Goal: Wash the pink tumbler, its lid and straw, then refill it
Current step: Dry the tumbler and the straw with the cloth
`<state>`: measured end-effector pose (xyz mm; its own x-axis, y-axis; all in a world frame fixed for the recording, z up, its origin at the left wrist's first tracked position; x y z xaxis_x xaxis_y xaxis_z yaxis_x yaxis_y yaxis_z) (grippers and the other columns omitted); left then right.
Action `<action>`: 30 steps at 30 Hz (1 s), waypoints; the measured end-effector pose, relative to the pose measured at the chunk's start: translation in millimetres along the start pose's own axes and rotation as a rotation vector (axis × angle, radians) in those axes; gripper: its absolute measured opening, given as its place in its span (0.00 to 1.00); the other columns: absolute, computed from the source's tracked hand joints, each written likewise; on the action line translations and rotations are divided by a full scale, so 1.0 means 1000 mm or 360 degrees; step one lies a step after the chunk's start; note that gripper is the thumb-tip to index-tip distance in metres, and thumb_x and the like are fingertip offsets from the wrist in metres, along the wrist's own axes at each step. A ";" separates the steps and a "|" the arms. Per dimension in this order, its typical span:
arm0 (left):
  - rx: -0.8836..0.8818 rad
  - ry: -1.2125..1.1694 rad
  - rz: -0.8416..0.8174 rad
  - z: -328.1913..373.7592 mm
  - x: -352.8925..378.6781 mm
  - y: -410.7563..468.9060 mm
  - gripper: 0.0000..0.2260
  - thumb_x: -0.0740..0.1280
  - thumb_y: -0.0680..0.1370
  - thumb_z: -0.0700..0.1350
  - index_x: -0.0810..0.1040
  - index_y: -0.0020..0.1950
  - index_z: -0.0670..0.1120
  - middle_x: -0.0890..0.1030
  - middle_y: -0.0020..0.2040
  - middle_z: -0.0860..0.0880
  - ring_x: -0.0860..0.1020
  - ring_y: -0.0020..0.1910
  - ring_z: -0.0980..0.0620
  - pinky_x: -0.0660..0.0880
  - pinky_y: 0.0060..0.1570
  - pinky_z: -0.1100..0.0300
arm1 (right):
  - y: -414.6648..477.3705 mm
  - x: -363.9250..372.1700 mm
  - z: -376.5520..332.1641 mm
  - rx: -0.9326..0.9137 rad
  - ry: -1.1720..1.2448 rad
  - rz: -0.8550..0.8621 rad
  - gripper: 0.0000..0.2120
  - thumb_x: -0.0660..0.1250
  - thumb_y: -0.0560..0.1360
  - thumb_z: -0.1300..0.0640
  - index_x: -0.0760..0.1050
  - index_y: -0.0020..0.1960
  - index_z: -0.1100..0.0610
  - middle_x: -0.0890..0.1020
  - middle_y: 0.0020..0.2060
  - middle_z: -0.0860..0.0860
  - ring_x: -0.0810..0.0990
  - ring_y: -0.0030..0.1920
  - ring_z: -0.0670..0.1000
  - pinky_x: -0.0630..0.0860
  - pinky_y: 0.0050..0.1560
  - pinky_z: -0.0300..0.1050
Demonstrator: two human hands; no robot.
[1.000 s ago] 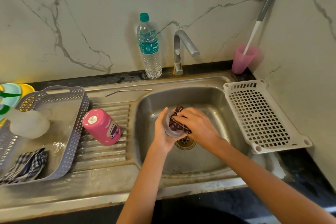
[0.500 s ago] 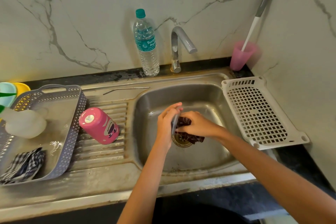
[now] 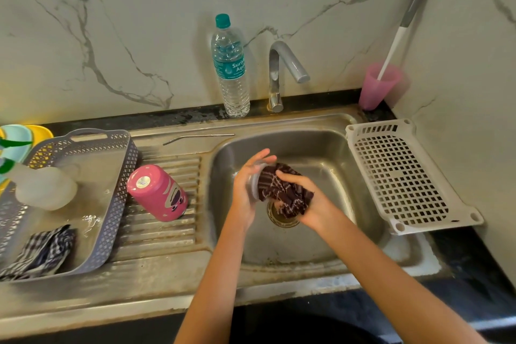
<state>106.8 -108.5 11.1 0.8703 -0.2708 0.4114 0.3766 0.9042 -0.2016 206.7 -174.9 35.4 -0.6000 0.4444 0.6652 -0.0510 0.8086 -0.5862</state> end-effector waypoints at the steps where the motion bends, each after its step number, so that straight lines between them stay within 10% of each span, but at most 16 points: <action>1: -0.0048 -0.0148 0.0081 -0.002 -0.004 -0.001 0.25 0.67 0.68 0.51 0.79 0.64 0.44 0.81 0.61 0.41 0.79 0.58 0.44 0.75 0.56 0.50 | 0.000 -0.001 -0.004 -0.0144 -0.0064 0.0126 0.08 0.67 0.77 0.61 0.77 0.55 0.62 0.83 0.42 0.56 0.83 0.37 0.50 0.78 0.34 0.41; 4: -0.0140 -0.0548 0.0220 -0.007 -0.012 -0.003 0.25 0.66 0.70 0.50 0.77 0.66 0.44 0.81 0.62 0.41 0.80 0.55 0.43 0.75 0.55 0.49 | -0.004 -0.010 -0.029 -0.1097 -0.1452 0.0564 0.10 0.72 0.73 0.59 0.81 0.54 0.57 0.84 0.44 0.49 0.82 0.44 0.47 0.78 0.45 0.41; 7: -0.0323 -0.0696 0.0205 -0.012 -0.005 -0.005 0.26 0.65 0.71 0.52 0.76 0.68 0.44 0.81 0.60 0.40 0.81 0.55 0.44 0.77 0.53 0.52 | -0.006 0.005 -0.019 -0.1954 -0.2820 0.0098 0.18 0.73 0.65 0.64 0.82 0.54 0.54 0.81 0.49 0.48 0.76 0.50 0.52 0.74 0.52 0.45; 15: -0.0358 -0.0430 0.0133 -0.012 0.004 -0.005 0.20 0.66 0.72 0.50 0.80 0.62 0.47 0.82 0.53 0.45 0.81 0.48 0.48 0.75 0.46 0.54 | 0.007 0.010 -0.004 -0.1997 -0.3741 0.0146 0.21 0.75 0.58 0.69 0.81 0.51 0.56 0.81 0.51 0.50 0.77 0.53 0.58 0.76 0.45 0.52; 23: -0.0245 0.0061 0.0217 -0.010 0.006 -0.009 0.15 0.64 0.73 0.45 0.84 0.57 0.48 0.84 0.56 0.48 0.81 0.52 0.49 0.76 0.45 0.56 | 0.016 0.014 -0.022 -0.0908 -0.2922 -0.0396 0.08 0.65 0.67 0.68 0.79 0.42 0.58 0.80 0.38 0.49 0.77 0.41 0.50 0.74 0.44 0.48; 30: 0.0027 0.0253 0.0175 -0.008 -0.003 -0.005 0.16 0.63 0.71 0.47 0.84 0.54 0.47 0.84 0.55 0.47 0.78 0.61 0.46 0.72 0.61 0.45 | 0.016 -0.012 -0.008 -0.0039 -0.1201 -0.0066 0.10 0.72 0.74 0.61 0.78 0.55 0.57 0.84 0.47 0.54 0.84 0.47 0.51 0.79 0.47 0.46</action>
<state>105.1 -115.2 4.0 0.9455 -0.2179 0.2418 0.2726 0.9361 -0.2221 219.0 -164.2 22.0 -0.9822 0.0357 0.1842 -0.0731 0.8313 -0.5510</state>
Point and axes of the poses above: each hand's wrist, its own y-axis towards the middle knuckle, its own x-axis out of the palm, z = x × y, the point moved 4 cm from there along y, towards the middle knuckle
